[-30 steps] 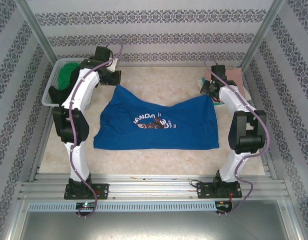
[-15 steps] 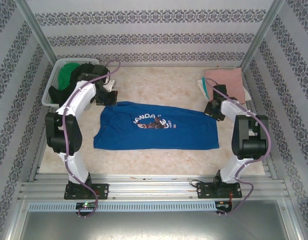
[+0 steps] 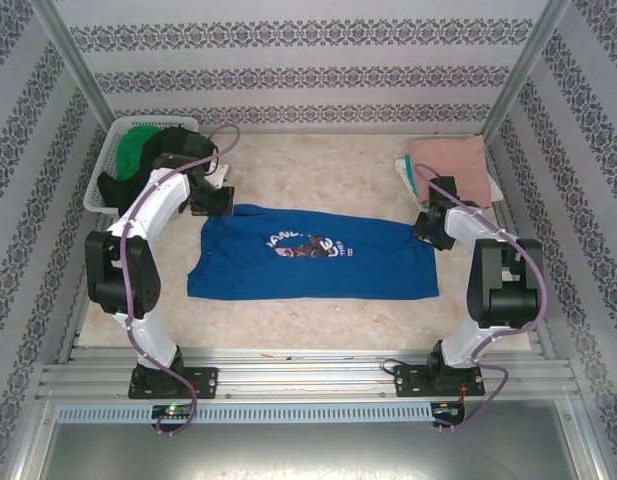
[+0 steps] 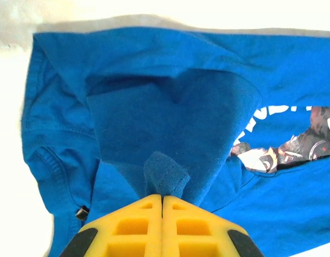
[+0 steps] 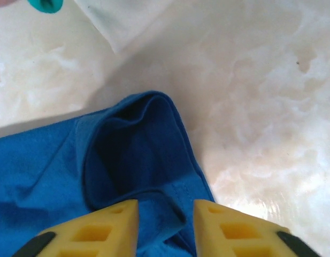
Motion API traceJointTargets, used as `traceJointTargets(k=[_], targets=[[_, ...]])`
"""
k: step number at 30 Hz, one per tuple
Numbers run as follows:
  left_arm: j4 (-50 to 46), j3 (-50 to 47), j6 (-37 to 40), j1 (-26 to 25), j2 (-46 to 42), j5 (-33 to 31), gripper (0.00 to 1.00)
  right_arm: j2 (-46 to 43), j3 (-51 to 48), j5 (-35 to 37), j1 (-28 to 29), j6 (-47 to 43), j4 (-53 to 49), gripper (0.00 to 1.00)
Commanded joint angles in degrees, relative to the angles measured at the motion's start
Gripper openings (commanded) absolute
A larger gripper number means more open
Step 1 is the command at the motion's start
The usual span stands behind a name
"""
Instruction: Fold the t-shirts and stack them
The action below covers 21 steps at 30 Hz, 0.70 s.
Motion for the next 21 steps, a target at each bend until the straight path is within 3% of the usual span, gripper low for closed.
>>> traceJointTargets(k=[1,5,10,13,18,21], targets=[[1.66,-0.8,0.05,0.57,-2.02,1.43,0.0,-7.54,-2.44,2.7,2.39,0.05,-1.37,0.47],[0.89,-0.13,0.07,0.5,-2.65,1.61,0.0,-11.73,-3.58,1.34,13.54,0.34,3.23,0.56],[-0.92,1.81,-0.99,0.42,-4.5,1.33,0.0,-6.69,2.94,-1.01,32.06,-0.18,9.2,0.6],[-1.33,2.3,-1.42,0.21,-5.74,0.86,0.0,-2.36,5.94,-7.38,41.15,-4.01,18.21,0.63],[-2.0,3.62,-1.96,-0.15,-5.48,1.18,0.0,6.44,12.04,-9.12,50.09,-14.18,26.82,0.65],[-1.89,4.11,-2.23,-0.28,-5.36,1.91,0.0,11.81,15.84,-5.31,52.93,-18.49,28.99,0.65]])
